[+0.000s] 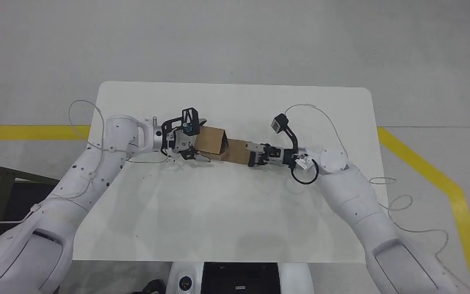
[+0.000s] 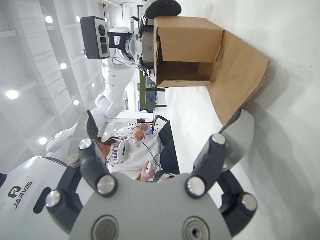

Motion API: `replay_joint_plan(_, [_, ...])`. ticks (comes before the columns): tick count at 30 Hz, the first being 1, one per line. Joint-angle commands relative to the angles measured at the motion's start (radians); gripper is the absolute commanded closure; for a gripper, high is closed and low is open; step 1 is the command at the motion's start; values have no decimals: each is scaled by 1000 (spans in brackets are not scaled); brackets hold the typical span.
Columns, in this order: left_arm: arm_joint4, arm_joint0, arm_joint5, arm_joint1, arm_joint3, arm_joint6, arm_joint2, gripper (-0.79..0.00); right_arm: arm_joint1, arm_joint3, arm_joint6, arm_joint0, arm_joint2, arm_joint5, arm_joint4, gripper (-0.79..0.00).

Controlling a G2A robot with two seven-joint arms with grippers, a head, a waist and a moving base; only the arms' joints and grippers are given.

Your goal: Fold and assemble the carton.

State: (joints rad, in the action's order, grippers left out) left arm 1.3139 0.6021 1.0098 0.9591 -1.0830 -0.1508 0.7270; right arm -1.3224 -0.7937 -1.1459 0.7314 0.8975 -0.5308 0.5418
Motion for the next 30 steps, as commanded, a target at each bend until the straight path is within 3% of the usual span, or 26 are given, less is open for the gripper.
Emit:
replay_joint_plan(1, [2,2,1,1,0,0,3,-785,-8,14,0,-4,-2,-15,29,-785])
replay_joint_plan(7, [8,5,2,3,-1,1,11,-785,-27,56,-31,-29,-6,-60,85,-785])
replay_joint_plan(12, [14,5,2,3,-1,-1,16,-785,-33,109,-50,-64,-25,-50,23,-785])
replay_joint_plan(20, [16,6,2,3,-6,-1,18,-785,-60,146,-96,-83,-45,-37,68,-785])
replay_joint_plan(30, [16,9,2,-2,-13,3,23,-785,-93,167,-82,-113,-46,-62,143,-785])
